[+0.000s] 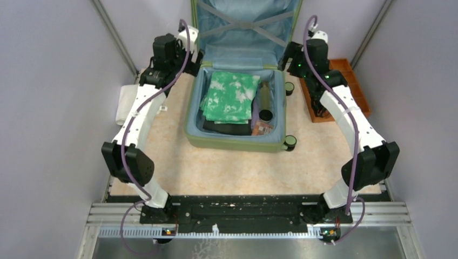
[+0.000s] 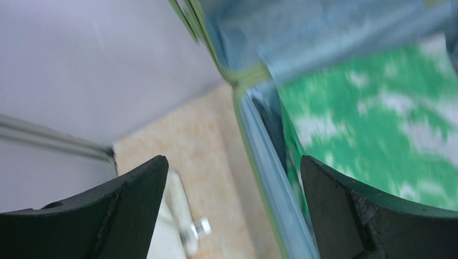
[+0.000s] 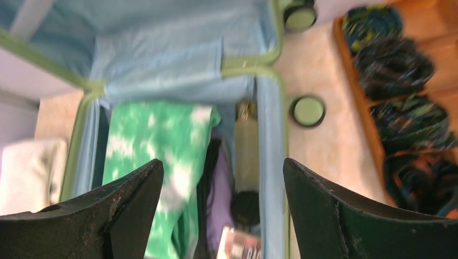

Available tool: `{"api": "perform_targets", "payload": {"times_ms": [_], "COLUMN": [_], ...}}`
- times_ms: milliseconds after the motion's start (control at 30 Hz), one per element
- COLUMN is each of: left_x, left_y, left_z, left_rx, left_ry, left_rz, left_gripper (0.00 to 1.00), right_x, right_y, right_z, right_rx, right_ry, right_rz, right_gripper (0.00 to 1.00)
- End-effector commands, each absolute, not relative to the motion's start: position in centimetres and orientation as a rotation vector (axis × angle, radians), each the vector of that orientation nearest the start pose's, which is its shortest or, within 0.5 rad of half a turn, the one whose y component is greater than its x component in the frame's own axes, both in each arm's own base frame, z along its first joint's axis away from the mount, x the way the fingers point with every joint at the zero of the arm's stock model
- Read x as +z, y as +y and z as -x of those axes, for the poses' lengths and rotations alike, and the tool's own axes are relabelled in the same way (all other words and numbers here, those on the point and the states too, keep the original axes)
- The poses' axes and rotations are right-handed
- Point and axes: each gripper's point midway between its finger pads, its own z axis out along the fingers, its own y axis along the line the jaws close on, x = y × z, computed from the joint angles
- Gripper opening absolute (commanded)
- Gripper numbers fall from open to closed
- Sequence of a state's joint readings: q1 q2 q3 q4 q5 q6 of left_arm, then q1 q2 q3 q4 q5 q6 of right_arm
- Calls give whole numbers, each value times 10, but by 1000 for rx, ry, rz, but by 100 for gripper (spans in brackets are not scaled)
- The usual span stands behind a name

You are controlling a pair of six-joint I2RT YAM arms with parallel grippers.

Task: Pack the luggage
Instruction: Close the luggage at the center of the board.

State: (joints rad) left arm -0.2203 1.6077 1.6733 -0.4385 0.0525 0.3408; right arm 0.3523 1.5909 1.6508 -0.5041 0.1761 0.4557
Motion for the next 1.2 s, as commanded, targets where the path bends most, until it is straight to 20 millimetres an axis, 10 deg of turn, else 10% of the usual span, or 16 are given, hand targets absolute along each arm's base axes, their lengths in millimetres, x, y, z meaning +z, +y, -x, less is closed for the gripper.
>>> {"api": "perform_targets", "payload": {"times_ms": [0,300,600,900,1167], "left_x": [384,420,395,363,339], "left_y": [-105,-103,-106,-83,-65], "left_z": [-533,-611,-647,-631,-596], "left_rx": [26,53,80,17,-29], "left_ry": [1688,1484,1427,1516,1621], "left_rz": [-410,-214,-215,-183,-205], "left_gripper": [99,99,97,96,95], "right_x": [372,381,351,350,368], "right_y": [126,96,107,104,114], "right_z": [-486,-577,-659,-695,-688], "right_rx": [290,303,248,262,335], "right_ry": [1783,1645,1601,1462,1353], "right_rz": [-249,-314,-197,-180,-134], "right_gripper": [81,74,69,58,16]}}
